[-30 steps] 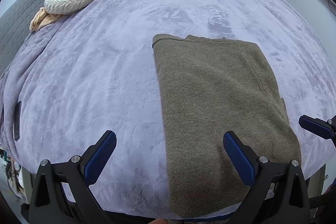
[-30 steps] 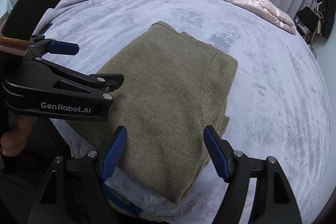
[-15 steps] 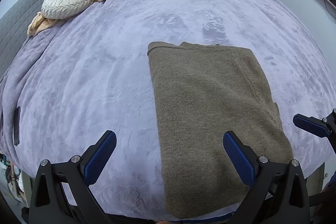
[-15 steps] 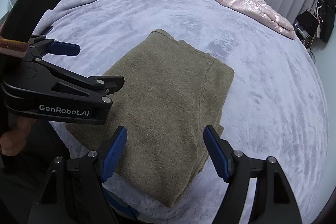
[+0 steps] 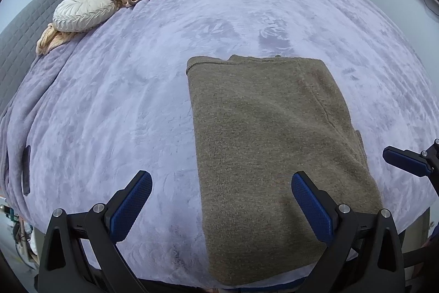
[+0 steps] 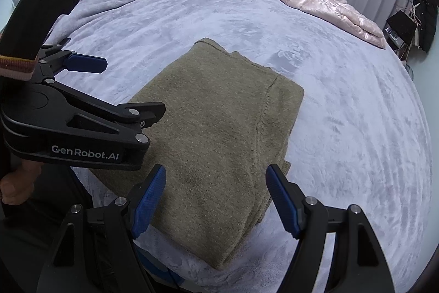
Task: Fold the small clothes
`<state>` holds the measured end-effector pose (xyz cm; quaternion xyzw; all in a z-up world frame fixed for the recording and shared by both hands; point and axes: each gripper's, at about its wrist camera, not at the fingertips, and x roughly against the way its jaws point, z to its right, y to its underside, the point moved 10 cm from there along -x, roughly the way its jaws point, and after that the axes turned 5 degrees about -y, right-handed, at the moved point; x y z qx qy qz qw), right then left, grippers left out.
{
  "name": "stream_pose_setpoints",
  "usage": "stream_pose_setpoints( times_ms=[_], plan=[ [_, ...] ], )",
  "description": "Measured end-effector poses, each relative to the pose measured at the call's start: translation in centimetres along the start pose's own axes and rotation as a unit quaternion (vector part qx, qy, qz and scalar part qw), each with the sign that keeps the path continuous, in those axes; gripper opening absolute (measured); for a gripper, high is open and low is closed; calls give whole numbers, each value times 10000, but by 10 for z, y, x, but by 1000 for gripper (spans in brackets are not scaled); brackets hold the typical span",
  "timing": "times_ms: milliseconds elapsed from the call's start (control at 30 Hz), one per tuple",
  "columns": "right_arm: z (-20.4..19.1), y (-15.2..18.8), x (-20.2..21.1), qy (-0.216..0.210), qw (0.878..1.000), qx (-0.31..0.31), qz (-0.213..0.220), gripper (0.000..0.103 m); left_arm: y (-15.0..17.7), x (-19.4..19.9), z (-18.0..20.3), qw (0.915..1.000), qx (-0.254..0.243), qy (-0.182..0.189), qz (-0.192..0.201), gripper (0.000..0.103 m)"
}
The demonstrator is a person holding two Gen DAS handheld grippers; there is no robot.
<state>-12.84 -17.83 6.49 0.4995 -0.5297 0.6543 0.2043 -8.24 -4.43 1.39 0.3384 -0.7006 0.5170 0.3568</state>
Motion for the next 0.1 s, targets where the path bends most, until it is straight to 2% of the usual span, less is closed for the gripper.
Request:
stream_pose_setpoints(
  times_ms=[100],
  plan=[
    [4, 3, 0, -26, 10000, -58, 13, 78, 1, 0, 7, 10000, -68, 12, -31, 102]
  ],
)
